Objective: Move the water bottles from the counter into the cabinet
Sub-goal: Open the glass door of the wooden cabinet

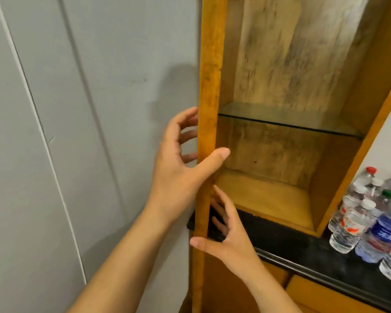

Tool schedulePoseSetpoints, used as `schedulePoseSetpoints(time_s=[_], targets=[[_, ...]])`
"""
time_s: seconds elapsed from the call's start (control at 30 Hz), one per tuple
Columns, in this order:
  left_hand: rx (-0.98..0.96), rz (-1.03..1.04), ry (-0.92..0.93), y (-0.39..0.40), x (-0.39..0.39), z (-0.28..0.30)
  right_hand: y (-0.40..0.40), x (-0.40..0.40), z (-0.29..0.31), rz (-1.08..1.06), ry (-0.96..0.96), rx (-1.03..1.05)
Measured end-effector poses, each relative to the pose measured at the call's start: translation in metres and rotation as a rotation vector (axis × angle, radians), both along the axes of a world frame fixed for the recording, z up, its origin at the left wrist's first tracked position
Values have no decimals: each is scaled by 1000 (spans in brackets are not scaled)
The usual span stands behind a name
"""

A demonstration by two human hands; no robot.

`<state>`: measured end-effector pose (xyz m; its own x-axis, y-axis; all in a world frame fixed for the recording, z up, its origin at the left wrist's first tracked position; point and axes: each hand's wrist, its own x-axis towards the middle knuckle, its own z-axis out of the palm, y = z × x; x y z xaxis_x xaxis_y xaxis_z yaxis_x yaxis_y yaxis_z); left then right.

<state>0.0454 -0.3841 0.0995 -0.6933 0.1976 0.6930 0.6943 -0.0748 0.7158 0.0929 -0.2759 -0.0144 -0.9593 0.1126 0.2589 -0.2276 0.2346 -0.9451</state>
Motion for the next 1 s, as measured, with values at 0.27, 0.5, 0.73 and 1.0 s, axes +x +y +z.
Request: schedulePoseSetpoints(time_s=[0.27,0.5,0.73,1.0], targets=[[161,-43,-85,-45,-14,-7,-58,-34,-3,-18,33,96],[376,11,-124,-61,-38,-11,-80,-47,-6,71,14,205],[428,51,-108,-74,-57,-14,-95,-61,-13,78,4,229],[396,199,-43,-70,-46,-14,-91,-63,-17,113,20,211]])
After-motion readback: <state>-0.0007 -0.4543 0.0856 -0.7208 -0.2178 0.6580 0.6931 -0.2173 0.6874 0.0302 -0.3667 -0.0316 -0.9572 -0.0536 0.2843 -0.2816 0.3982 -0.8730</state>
